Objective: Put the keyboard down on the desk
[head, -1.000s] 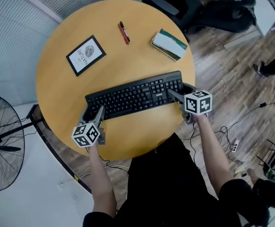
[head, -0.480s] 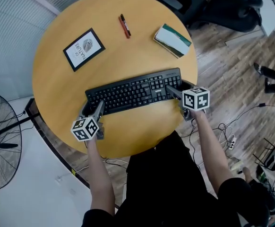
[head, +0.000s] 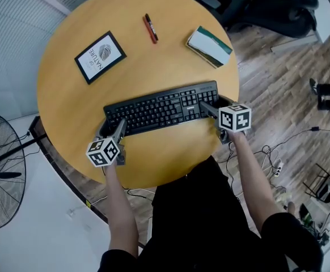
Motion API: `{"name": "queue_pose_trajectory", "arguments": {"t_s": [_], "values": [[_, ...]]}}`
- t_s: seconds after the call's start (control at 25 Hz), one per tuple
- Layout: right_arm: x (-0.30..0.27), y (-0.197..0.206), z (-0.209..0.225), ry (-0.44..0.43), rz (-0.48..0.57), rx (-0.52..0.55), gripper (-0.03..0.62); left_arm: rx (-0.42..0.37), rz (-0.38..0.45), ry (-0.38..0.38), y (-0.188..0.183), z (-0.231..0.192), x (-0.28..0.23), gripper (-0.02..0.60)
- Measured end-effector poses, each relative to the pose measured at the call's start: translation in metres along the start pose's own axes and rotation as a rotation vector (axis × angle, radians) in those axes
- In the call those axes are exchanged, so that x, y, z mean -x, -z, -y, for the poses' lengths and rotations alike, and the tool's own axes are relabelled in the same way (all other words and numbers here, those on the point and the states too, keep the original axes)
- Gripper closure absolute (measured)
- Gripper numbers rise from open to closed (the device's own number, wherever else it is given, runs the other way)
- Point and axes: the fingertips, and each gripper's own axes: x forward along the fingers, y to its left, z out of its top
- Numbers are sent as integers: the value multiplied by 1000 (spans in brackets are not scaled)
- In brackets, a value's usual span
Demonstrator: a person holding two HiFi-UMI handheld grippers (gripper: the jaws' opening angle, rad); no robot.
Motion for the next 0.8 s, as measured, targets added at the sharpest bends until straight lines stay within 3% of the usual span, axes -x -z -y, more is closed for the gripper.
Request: {"name": "queue_pose_trajectory", "arguments": {"t_s": [0.8], "values": [[-4, 9, 11, 41, -11, -9, 263, 18, -29, -1, 14, 1, -7, 272]]}}
